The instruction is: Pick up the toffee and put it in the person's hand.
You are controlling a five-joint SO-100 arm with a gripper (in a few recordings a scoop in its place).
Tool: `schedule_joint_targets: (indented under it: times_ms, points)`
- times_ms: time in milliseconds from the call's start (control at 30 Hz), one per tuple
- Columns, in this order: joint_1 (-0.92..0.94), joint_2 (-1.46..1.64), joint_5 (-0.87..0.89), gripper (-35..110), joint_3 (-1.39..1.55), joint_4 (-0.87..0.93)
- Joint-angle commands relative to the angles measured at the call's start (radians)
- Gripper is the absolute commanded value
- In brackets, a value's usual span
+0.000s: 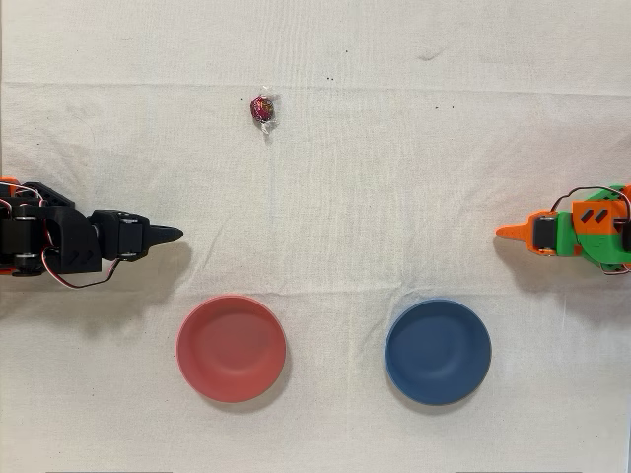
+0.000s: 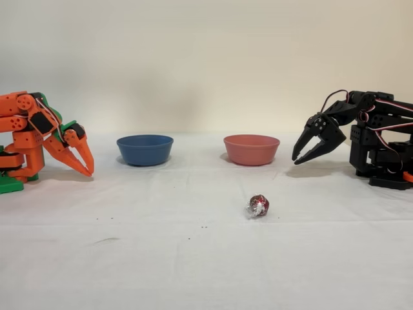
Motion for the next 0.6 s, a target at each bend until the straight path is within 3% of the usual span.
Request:
schedule_joint_targets:
  times_ms: [0, 567]
  points:
    - [0.02, 0.071, 0.005, 0, 0.064, 0.009]
    - [0.021, 0.071, 0.009, 0, 0.064, 0.009]
